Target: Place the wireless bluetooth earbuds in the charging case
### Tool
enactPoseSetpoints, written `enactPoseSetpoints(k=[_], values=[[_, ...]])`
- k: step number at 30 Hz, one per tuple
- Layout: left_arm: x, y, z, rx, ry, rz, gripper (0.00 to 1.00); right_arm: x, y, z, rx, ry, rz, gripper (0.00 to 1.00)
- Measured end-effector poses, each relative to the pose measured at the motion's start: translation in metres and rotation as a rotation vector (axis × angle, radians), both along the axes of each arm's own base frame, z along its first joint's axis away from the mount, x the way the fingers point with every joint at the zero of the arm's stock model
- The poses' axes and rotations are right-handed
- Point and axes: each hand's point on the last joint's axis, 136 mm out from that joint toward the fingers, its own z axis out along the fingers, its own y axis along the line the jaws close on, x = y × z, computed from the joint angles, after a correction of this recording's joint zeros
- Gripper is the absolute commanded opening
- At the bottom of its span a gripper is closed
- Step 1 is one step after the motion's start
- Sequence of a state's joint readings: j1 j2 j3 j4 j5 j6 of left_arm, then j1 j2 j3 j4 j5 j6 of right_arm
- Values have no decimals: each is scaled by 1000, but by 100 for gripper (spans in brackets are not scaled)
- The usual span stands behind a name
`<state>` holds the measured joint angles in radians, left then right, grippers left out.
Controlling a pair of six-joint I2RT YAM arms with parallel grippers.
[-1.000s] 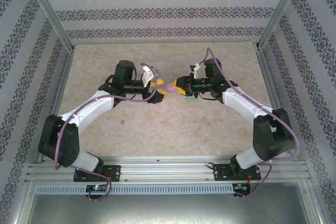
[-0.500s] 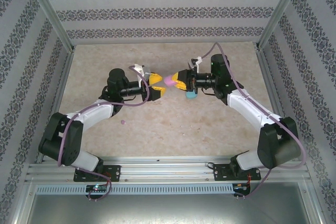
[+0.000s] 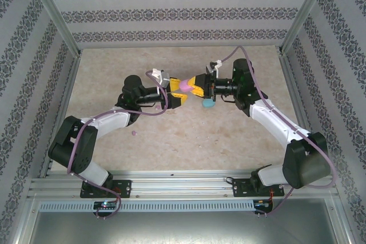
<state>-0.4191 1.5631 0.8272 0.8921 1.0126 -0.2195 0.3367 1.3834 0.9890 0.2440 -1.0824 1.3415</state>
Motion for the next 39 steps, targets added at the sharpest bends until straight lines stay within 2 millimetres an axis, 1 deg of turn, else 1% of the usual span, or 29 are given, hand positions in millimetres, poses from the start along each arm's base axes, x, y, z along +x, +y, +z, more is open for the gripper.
enactPoseSetpoints(k=[3,5,7,11,14,17,19,21,22,25,28,29,33,37,39], values=[[0,-1,1,-4,-4,-1,65,0,1,0,2,4,1,12],[-1,-1,3,-8,-7,-2,63,-2,2,1,4,4,6,12],[-1,-2,7,-16,-6,-6,62,-2,3,2,7,2,7,12],[-1,-3,18,-42,-25,-8,63,-1,3,3,9,-2,6,12],[-1,-3,21,-50,-32,-8,62,-2,3,2,9,0,6,11],[-1,-3,21,-52,-28,-9,57,-2,2,-2,6,8,6,11],[-1,-3,22,-53,-25,-10,52,-2,2,-2,5,10,6,11],[-2,-3,22,-54,-25,-15,50,-2,2,-2,5,9,5,11],[-2,-4,23,-54,-25,-18,50,-2,2,-2,6,7,5,11],[-3,-5,25,-55,-31,-22,58,-2,3,-1,10,3,6,11],[-3,-5,24,-54,-28,-21,61,-2,2,0,11,3,5,11],[-3,-5,24,-53,-30,-21,61,-2,2,0,11,3,5,11],[-2,-5,22,-48,-25,-18,53,-2,2,0,11,4,5,11],[-2,-5,22,-46,-30,-18,55,-2,2,-1,11,4,5,11],[-2,-5,21,-44,-27,-17,51,-2,2,-1,12,3,5,11]])
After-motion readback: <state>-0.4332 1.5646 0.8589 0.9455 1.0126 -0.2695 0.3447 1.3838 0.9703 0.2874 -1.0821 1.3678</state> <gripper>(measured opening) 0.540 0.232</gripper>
